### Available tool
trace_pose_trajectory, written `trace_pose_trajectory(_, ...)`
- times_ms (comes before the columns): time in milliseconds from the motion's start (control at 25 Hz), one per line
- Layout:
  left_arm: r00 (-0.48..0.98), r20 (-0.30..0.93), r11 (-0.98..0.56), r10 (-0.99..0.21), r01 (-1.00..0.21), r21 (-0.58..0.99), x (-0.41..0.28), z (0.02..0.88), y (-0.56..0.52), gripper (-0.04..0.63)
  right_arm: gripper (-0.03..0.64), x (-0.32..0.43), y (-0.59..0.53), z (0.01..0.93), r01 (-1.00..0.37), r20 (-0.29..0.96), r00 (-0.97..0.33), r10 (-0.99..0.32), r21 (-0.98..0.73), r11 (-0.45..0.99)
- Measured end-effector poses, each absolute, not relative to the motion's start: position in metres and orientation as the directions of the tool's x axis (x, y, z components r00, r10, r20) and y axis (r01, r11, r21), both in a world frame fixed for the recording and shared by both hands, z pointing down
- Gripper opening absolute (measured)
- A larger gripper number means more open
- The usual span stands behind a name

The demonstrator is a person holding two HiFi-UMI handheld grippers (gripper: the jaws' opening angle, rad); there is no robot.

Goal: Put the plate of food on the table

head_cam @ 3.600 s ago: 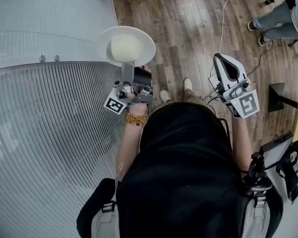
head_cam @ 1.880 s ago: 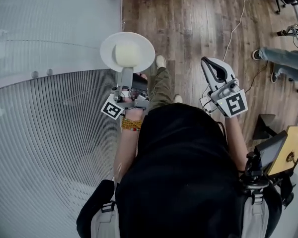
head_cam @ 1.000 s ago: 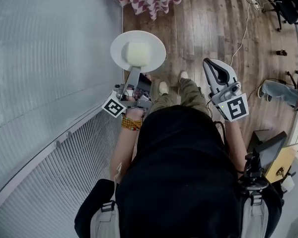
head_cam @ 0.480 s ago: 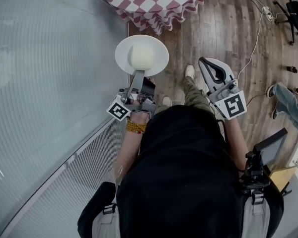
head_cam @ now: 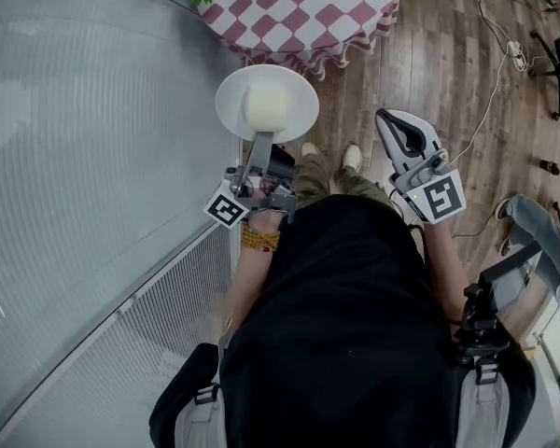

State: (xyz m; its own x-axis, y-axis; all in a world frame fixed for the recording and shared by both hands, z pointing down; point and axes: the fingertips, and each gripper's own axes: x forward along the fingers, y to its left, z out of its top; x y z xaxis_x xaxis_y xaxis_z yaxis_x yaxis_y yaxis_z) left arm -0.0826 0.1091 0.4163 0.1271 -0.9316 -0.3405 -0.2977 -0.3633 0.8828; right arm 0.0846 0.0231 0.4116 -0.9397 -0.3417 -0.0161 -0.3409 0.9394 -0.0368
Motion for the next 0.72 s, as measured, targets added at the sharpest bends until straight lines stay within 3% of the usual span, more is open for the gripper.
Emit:
trace_pose_trajectory(400,0.087,-0.347,-0.357,-0.934,-0.261,0.897,-0.136,0.440,0.024,0.031,0.012,0.058,-0.046,0.421,-0.361,0.024,-0.933,-0.360,-0.021,0.932)
trace_pose_trajectory(720,0.173,-0.348,-0.376,-0.922,-0.172,0.911,-0.184,0.454,-0.099,0.031,0.012,0.029,-0.132,0.409,-0.463,0.071,-0.884,-0.462,-0.002,0.886)
